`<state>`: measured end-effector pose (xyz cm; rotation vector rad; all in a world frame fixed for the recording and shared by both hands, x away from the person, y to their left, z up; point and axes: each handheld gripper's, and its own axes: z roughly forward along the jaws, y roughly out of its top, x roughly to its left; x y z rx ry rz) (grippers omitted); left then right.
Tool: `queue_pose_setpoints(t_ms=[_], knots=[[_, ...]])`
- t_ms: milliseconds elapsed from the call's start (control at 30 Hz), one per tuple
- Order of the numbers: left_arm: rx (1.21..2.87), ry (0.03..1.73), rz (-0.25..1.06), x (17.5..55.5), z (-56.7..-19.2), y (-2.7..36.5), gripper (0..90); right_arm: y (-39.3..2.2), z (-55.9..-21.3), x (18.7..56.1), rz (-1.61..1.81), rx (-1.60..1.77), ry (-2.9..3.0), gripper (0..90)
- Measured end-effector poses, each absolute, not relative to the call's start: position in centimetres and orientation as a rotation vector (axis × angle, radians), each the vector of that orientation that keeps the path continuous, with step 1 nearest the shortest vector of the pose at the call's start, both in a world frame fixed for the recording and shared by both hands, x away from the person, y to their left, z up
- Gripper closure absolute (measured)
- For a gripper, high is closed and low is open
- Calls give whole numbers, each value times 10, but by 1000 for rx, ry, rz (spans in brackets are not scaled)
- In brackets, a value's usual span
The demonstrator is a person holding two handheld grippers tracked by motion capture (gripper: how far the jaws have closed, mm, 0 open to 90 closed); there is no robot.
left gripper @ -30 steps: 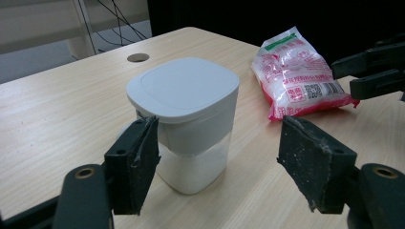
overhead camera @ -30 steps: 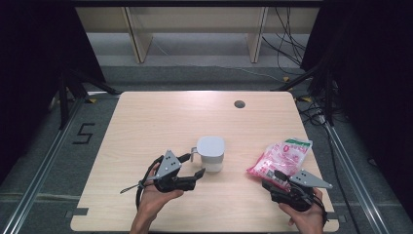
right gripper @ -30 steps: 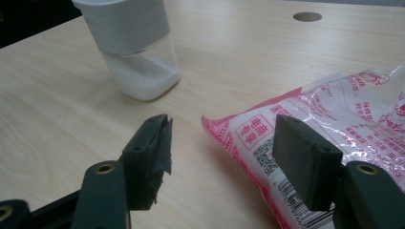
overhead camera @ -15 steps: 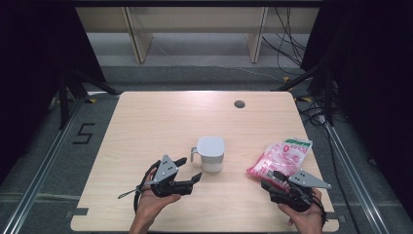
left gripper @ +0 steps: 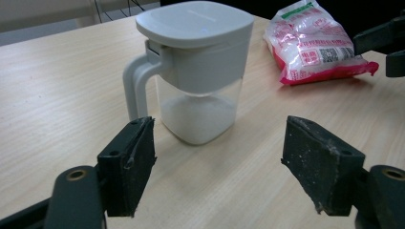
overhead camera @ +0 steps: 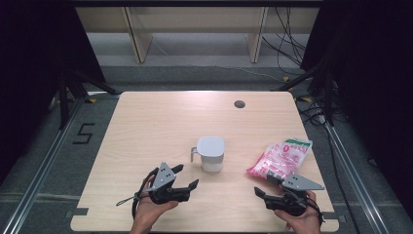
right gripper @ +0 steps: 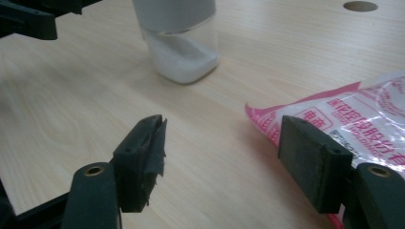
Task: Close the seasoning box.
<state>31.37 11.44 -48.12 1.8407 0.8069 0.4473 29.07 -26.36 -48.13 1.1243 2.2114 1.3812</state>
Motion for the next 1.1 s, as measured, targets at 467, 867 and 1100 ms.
queue_pose_setpoints(t_ms=[467,867,1100], knots=[[1807,843,472,298,-495,116,261,-264,-486,282,1330,1088,2268,327],[1801,870,455,287,-506,118,256,-259,-491,273,1293,1017,2342,322],[1805,868,455,288,-505,120,256,-260,-492,272,1248,998,2351,321]])
